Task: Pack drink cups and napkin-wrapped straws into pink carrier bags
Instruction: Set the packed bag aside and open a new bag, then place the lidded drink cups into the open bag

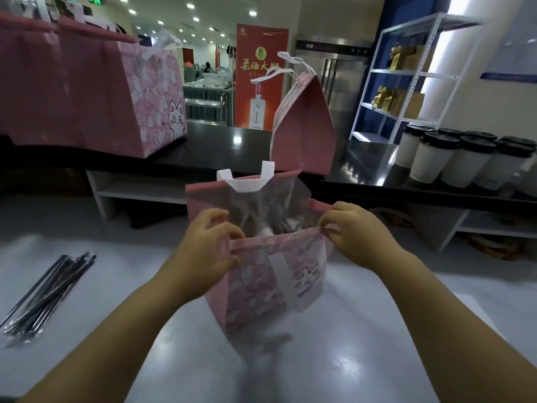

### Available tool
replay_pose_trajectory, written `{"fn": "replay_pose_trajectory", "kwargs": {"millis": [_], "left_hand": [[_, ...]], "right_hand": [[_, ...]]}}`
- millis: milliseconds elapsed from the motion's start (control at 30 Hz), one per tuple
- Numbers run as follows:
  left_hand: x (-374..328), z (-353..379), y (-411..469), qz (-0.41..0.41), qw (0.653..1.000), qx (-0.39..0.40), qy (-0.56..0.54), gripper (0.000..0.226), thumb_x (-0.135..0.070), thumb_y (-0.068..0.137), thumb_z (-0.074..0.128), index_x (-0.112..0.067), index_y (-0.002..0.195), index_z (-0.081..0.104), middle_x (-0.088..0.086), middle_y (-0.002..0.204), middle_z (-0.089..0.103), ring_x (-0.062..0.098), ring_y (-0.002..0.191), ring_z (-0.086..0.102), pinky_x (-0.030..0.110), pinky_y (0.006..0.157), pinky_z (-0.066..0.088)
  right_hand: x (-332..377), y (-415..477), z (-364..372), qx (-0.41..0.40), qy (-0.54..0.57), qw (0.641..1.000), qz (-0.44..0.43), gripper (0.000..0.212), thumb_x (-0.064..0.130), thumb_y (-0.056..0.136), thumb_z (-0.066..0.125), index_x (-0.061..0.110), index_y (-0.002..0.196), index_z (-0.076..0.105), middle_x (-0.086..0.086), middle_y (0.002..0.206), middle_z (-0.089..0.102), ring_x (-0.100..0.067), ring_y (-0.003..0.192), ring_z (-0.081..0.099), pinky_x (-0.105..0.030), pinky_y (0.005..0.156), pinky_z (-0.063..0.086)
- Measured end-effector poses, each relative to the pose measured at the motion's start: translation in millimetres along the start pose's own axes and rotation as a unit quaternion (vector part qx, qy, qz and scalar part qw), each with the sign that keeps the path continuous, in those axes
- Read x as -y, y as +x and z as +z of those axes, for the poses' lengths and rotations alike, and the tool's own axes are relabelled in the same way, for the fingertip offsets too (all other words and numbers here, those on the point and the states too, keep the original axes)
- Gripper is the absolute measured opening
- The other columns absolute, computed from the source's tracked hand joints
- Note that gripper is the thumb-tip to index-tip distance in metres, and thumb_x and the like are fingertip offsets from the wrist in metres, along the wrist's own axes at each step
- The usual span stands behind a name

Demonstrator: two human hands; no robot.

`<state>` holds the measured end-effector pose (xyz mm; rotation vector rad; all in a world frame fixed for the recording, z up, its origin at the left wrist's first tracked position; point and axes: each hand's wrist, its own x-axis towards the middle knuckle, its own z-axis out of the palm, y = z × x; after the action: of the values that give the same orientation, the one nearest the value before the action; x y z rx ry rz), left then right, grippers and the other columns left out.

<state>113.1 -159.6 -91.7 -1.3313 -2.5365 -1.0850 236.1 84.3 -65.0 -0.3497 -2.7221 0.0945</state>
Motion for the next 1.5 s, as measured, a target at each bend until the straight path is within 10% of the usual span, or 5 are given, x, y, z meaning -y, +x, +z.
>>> {"fn": "replay_pose_trajectory", "kwargs": {"millis": [267, 567, 1000, 1500], "left_hand": [[14, -1, 22, 0.039, 0.996, -0.075, 0.007, 0.019, -0.006, 0.079, 0.069, -0.011, 0.097, 0.07, -0.002, 0.104, 0.059, 0.01, 0.09, 0.056, 0.009, 0.074, 0.043], [7, -11, 37, 0.058, 0.994, -0.067, -0.064, 0.024, -0.045, 0.075, 0.057, -0.025, 0.085, 0.064, -0.012, 0.086, 0.059, 0.005, 0.077, 0.058, 0.015, 0.063, 0.043], [-101, -6, 122, 0.166, 0.974, -0.065, -0.141, 0.01, -0.041, 0.07, 0.066, -0.033, 0.075, 0.067, -0.012, 0.074, 0.068, 0.005, 0.067, 0.063, 0.012, 0.053, 0.048], [-213, 103, 274, 0.2, 0.98, 0.002, -0.006, 0.014, -0.042, 0.077, 0.067, -0.031, 0.086, 0.066, -0.015, 0.077, 0.065, -0.002, 0.073, 0.06, 0.023, 0.067, 0.053]], "right_hand": [[12, -22, -17, -0.013, 0.025, 0.999, -0.037, 0.008, 0.025, 0.085, 0.068, 0.019, 0.09, 0.07, 0.003, 0.086, 0.067, -0.018, 0.076, 0.062, -0.04, 0.071, 0.054], [14, -26, -25, -0.039, 0.155, 0.987, 0.006, 0.009, 0.024, 0.084, 0.07, 0.018, 0.091, 0.07, 0.009, 0.082, 0.065, -0.008, 0.075, 0.061, -0.032, 0.071, 0.055], [-76, -14, -70, -0.187, 0.238, 0.951, 0.067, 0.008, 0.012, 0.081, 0.073, 0.019, 0.081, 0.07, 0.011, 0.068, 0.064, -0.007, 0.063, 0.058, -0.01, 0.06, 0.042], [-280, 54, -114, -0.07, -0.003, 0.984, 0.165, 0.033, 0.04, 0.087, 0.061, 0.024, 0.116, 0.058, 0.005, 0.111, 0.058, -0.017, 0.105, 0.053, -0.035, 0.088, 0.047]]}}
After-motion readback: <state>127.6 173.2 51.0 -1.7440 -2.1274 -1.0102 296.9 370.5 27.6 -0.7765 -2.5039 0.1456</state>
